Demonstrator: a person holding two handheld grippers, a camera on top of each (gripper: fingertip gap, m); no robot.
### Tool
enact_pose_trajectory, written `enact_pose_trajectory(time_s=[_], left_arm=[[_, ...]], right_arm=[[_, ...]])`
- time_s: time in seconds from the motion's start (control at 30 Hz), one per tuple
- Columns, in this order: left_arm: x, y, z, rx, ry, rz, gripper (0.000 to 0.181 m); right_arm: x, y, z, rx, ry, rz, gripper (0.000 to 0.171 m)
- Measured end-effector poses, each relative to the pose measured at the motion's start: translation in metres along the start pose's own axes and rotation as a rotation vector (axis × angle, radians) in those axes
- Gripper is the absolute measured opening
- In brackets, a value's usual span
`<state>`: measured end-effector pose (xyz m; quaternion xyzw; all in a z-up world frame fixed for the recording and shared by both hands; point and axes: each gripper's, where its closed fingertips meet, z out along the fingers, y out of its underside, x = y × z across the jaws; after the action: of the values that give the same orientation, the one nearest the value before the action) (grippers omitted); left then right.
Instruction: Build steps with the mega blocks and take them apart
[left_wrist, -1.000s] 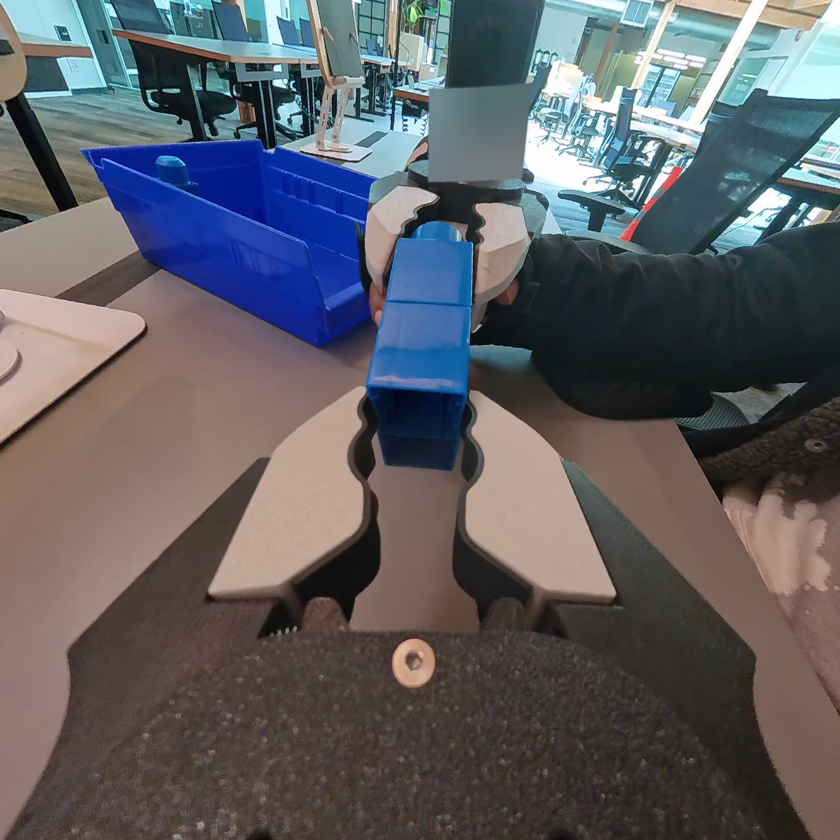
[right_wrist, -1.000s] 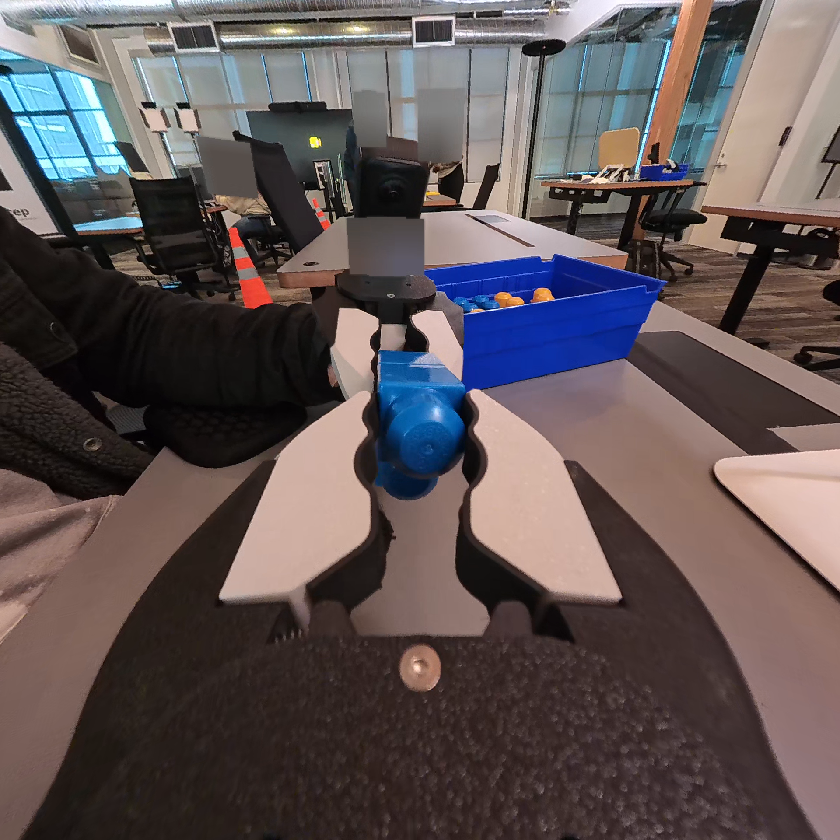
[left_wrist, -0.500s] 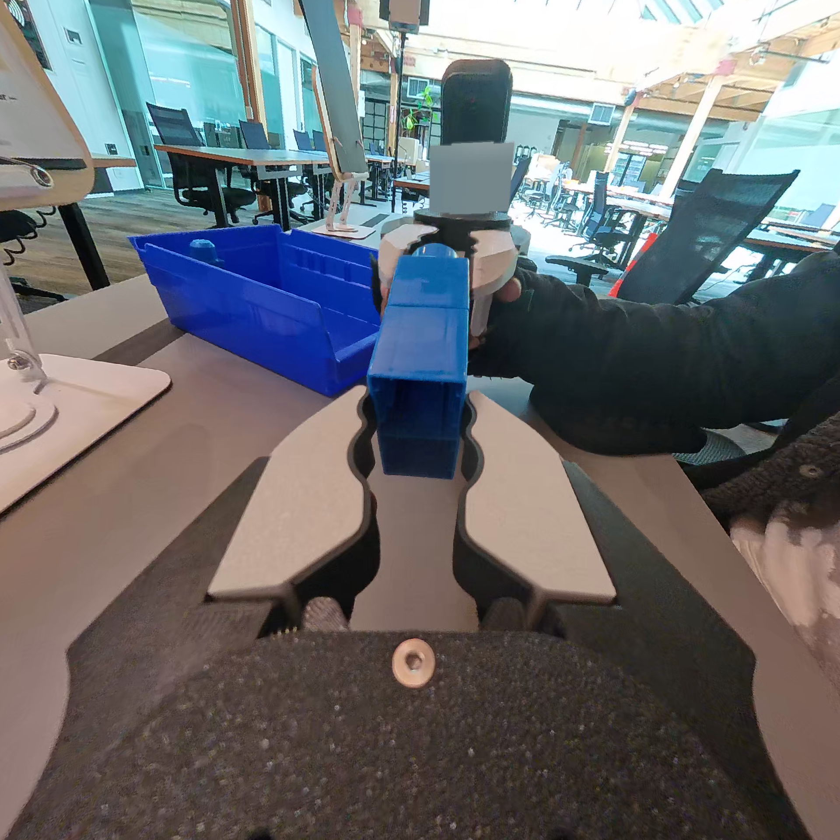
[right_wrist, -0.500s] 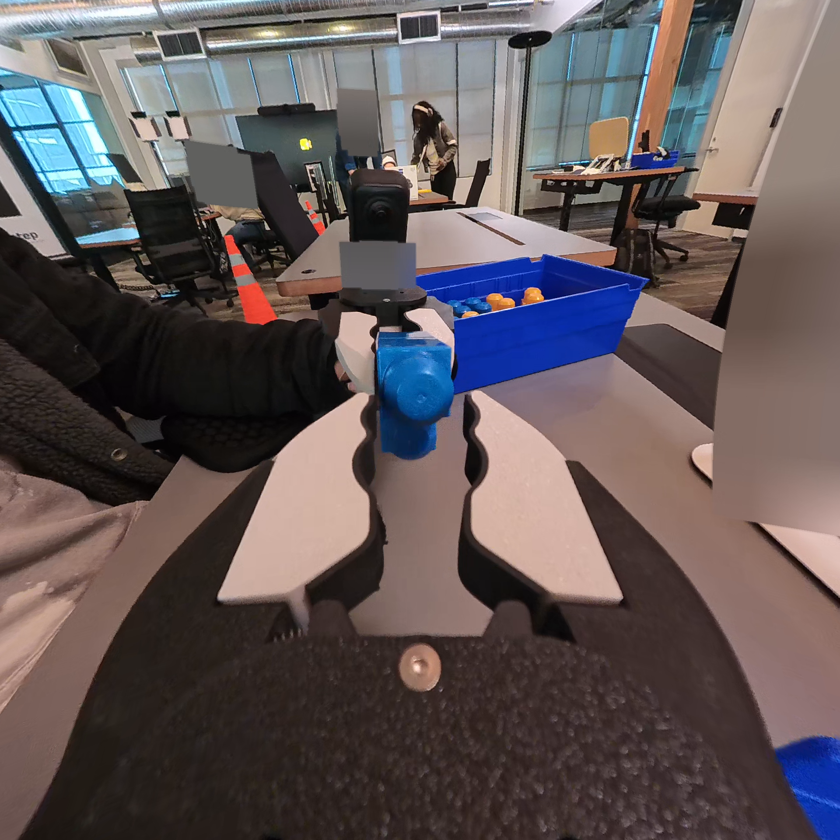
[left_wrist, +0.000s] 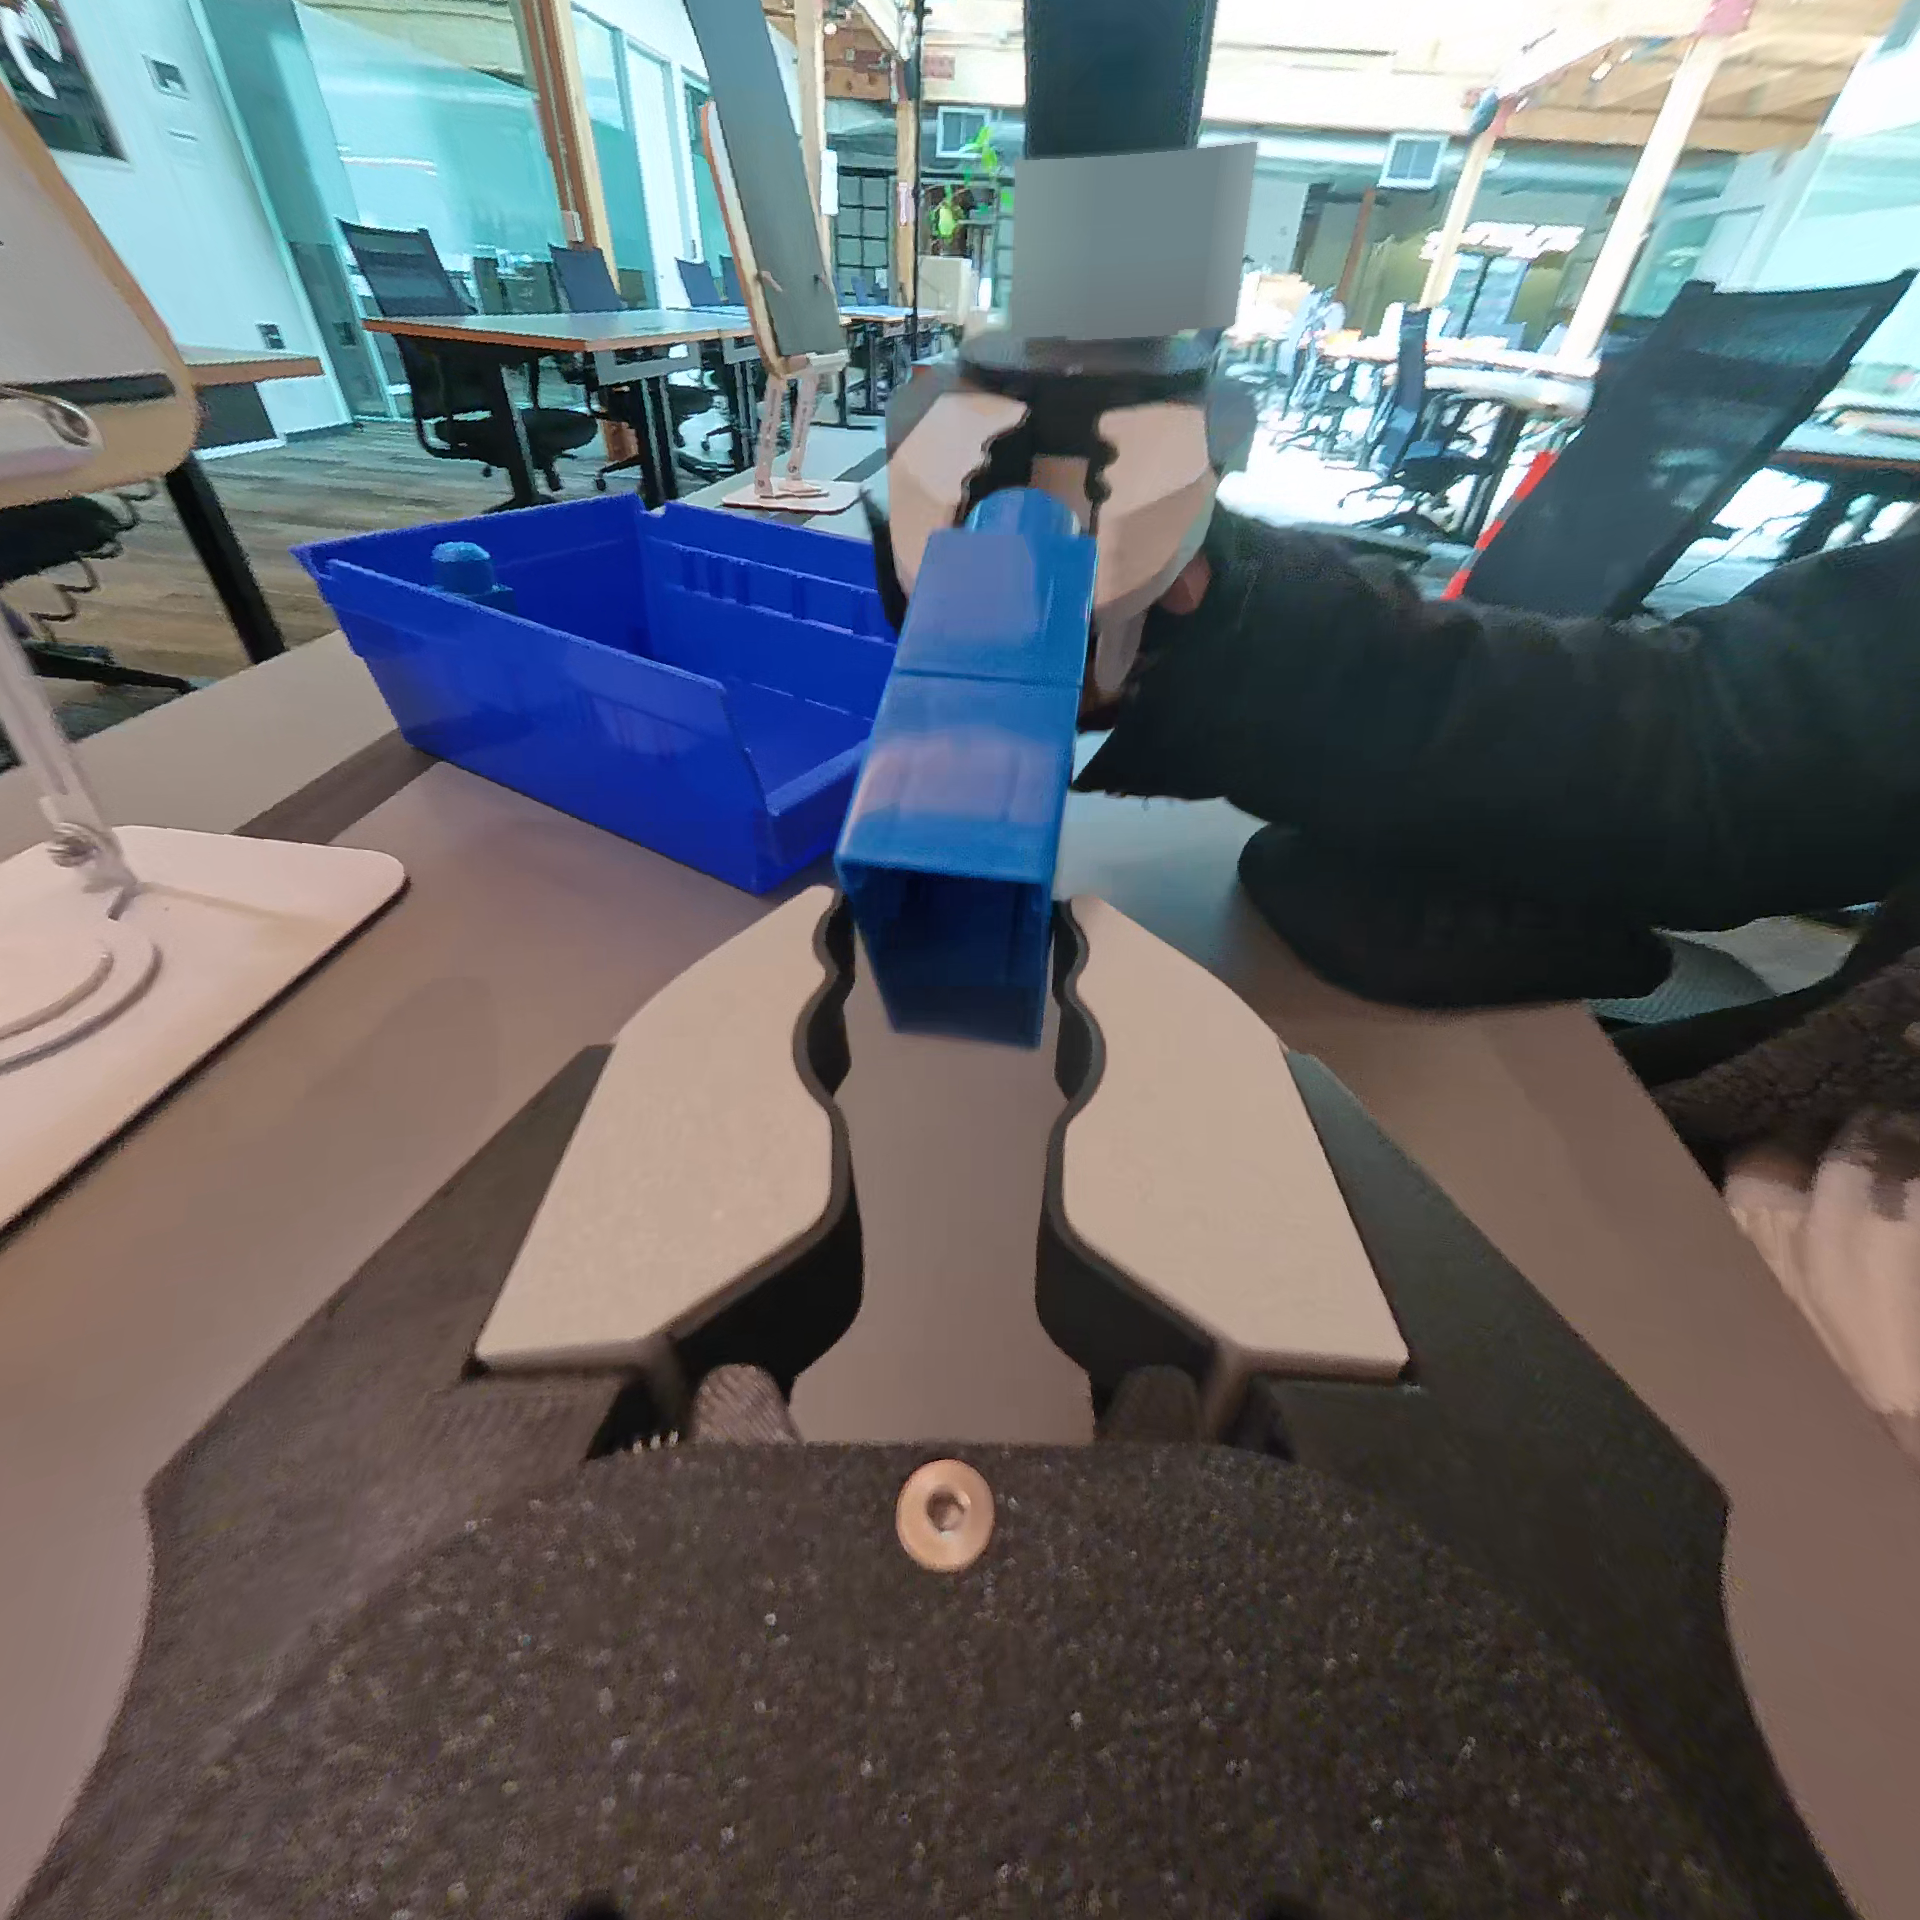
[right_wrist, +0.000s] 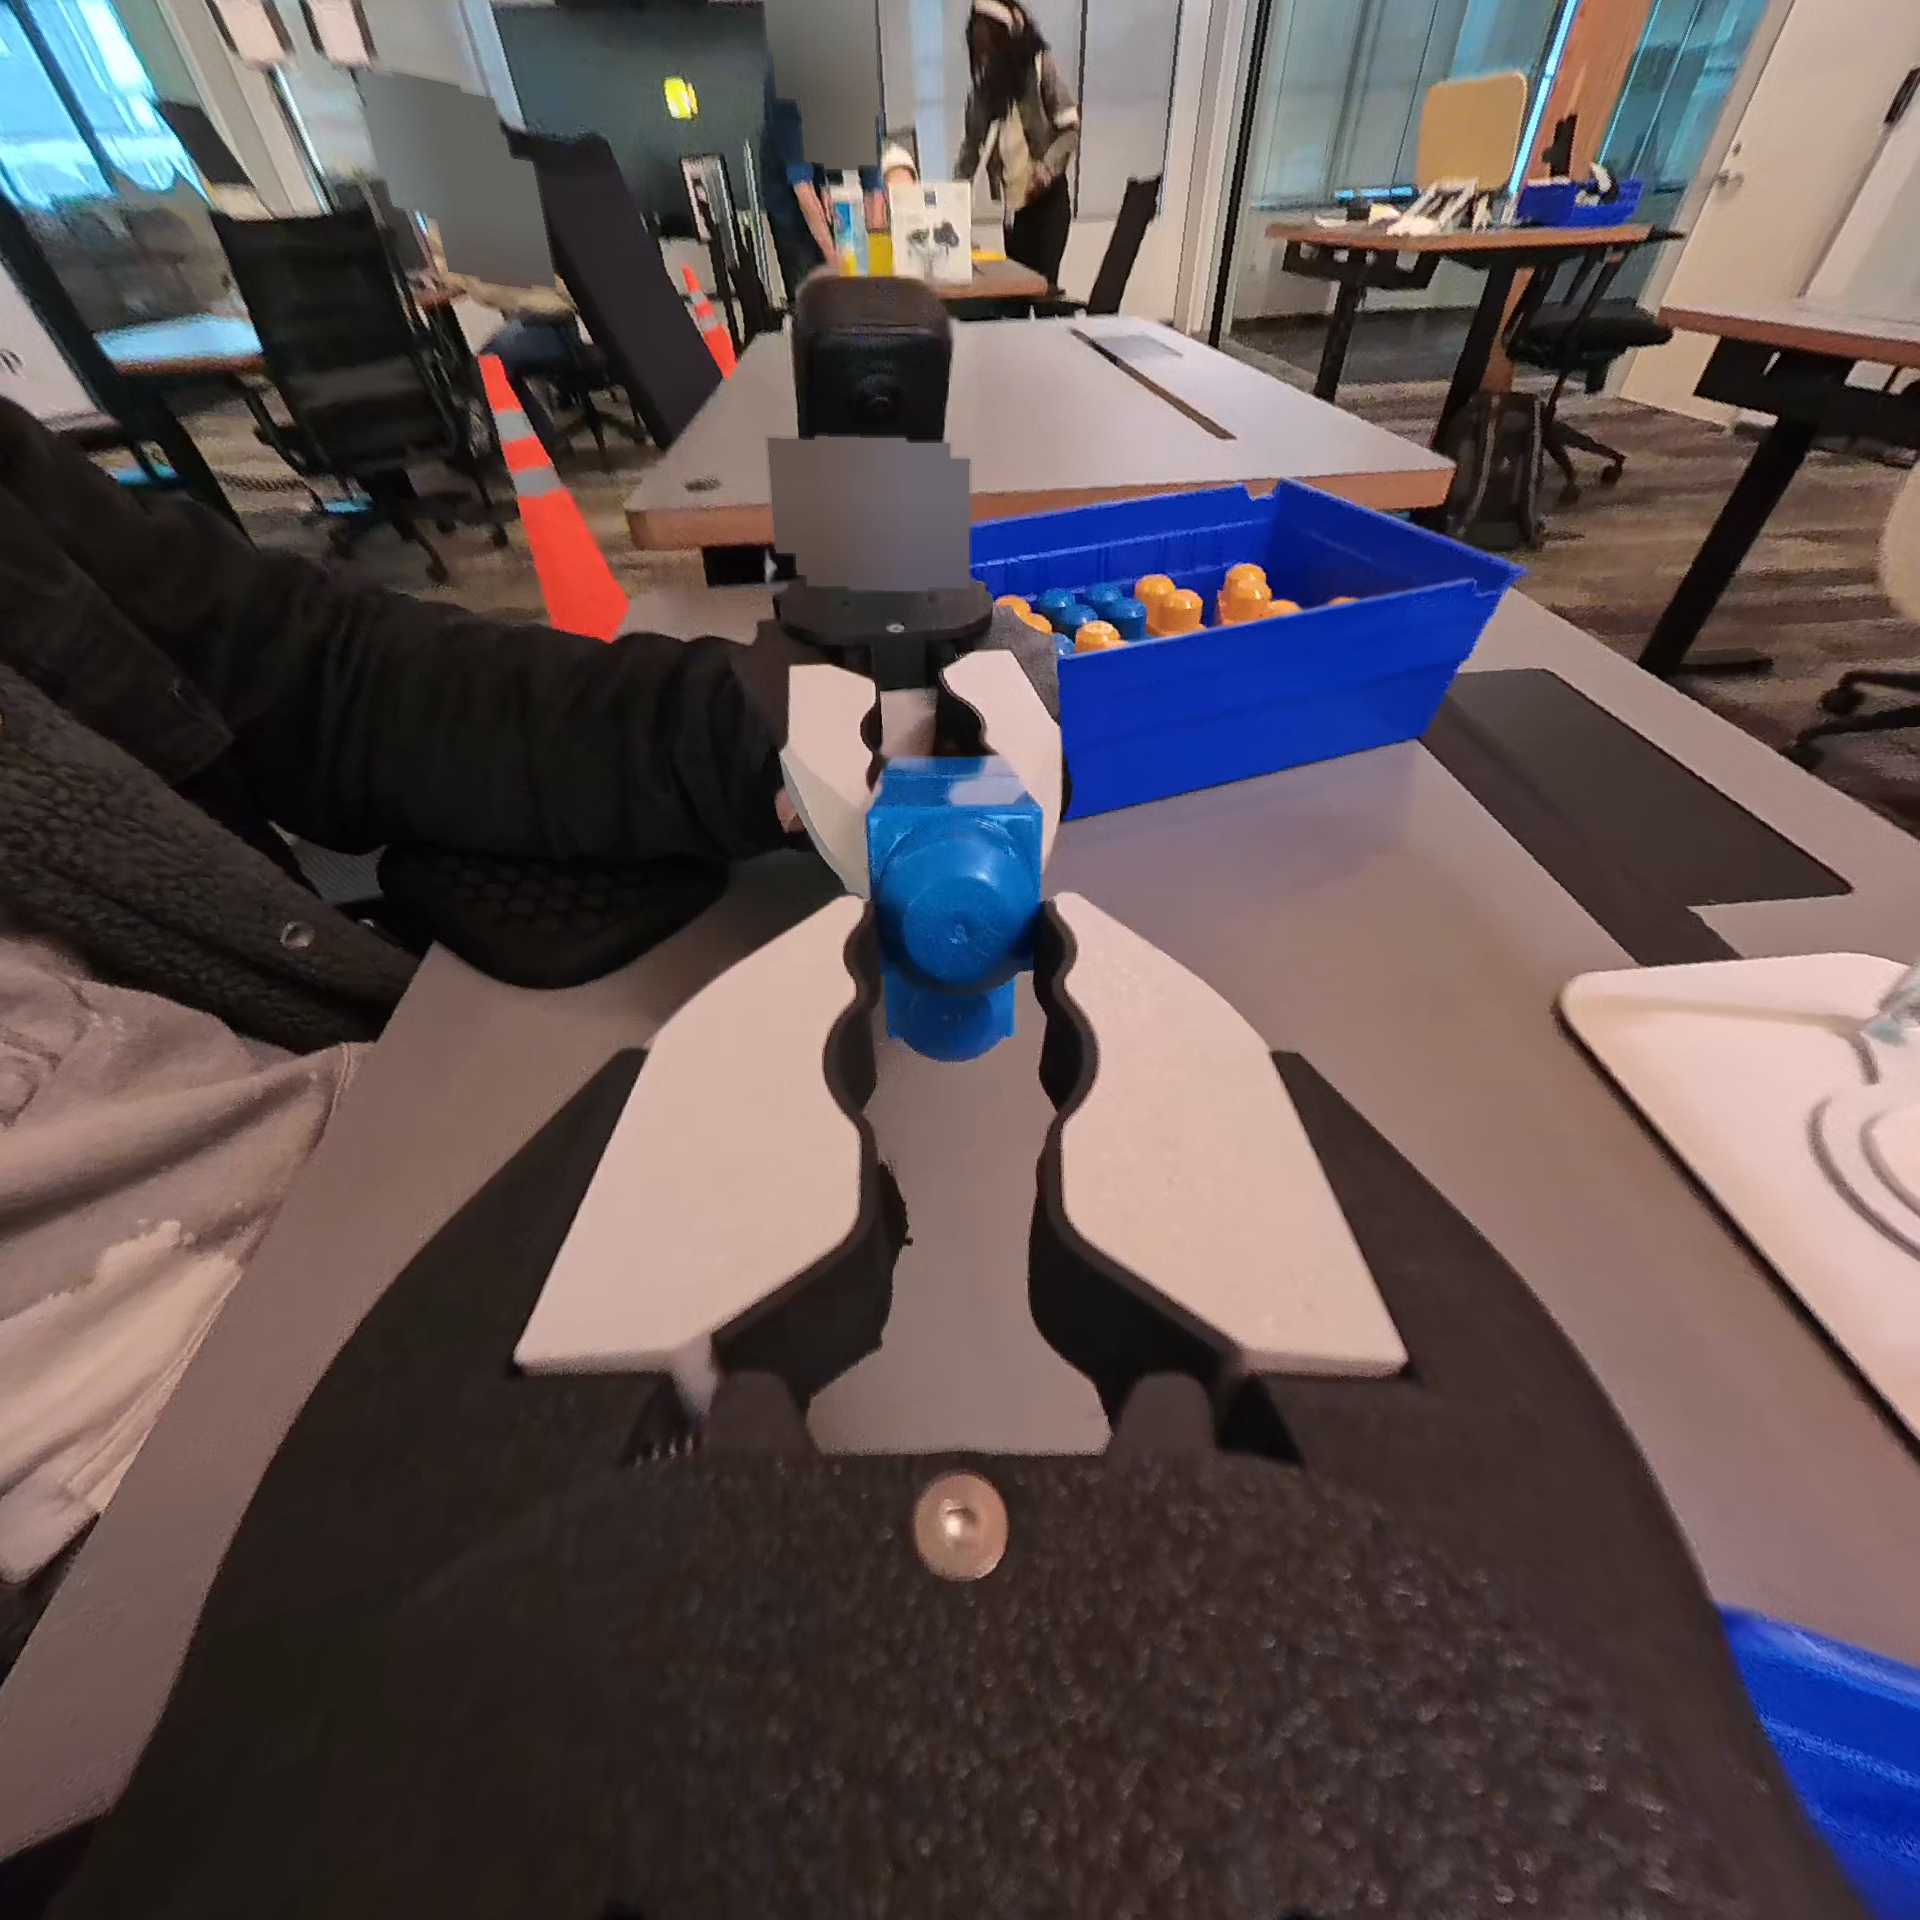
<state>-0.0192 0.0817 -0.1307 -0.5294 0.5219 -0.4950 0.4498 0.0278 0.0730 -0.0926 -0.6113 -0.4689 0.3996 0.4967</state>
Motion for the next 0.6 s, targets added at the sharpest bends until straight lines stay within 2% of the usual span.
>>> enact_pose_trajectory(time_s=[0.13, 0.23, 0.3, 0.47, 0.6], left_arm=[[-0.015, -0.006, -0.007, 0.027, -0.101, 0.027, 0.032], [-0.030, -0.015, -0.016, 0.078, -0.213, 0.035, 0.017], [-0.042, -0.020, -0.023, 0.097, -0.308, 0.055, 0.000], [-0.073, -0.033, -0.050, 0.163, -0.585, 0.062, 0.000], [-0.083, -0.033, -0.059, 0.175, -0.682, 0.063, 0.000]], right_arm=[[0.014, -0.015, -0.032, -0.068, 0.082, -0.036, 0.028], [0.034, -0.027, -0.065, -0.171, 0.174, -0.066, 0.028], [0.050, -0.033, -0.088, -0.262, 0.234, -0.082, 0.028], [0.100, -0.038, -0.138, -0.520, 0.362, -0.071, 0.028], [0.145, -0.028, -0.166, -0.705, 0.438, -0.028, 0.028]])
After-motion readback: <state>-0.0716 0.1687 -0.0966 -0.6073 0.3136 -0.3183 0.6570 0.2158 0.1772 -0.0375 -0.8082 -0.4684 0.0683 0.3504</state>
